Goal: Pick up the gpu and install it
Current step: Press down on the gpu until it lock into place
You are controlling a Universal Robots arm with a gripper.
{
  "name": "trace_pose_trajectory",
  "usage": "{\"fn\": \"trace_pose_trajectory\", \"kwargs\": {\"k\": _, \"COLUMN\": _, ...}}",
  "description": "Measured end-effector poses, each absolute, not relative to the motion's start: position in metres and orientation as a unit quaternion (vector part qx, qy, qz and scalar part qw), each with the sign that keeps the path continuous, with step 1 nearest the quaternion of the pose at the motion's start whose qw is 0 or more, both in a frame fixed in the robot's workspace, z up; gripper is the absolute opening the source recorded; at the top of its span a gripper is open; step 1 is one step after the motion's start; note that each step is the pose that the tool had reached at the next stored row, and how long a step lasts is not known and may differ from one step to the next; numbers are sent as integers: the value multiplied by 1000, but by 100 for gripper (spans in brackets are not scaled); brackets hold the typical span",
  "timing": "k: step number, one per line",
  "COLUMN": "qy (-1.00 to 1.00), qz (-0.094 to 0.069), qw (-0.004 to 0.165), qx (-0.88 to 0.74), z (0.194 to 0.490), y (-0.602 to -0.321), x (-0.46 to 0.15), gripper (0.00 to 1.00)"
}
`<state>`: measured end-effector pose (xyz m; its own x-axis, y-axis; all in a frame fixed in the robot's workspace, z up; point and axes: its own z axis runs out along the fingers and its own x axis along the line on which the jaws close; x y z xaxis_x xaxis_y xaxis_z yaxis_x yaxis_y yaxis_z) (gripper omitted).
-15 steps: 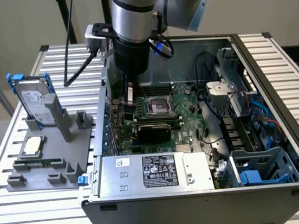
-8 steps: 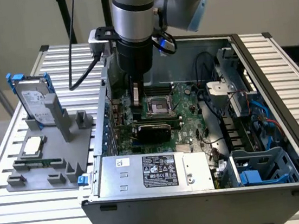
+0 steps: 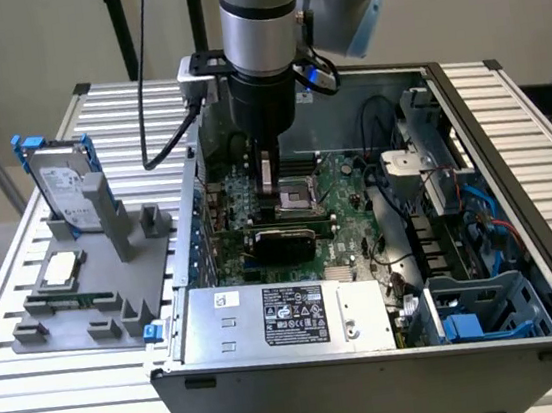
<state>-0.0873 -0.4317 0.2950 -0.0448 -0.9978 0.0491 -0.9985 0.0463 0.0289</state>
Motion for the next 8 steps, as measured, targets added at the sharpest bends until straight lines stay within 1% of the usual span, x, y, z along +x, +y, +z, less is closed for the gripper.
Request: {"fn": "trace_pose_trajectory", "kwargs": {"k": 8, "qy": -723, "qz": 6, "qw": 28, "qx": 691, "z": 295, "y": -432, "x": -87, "gripper": 11}}
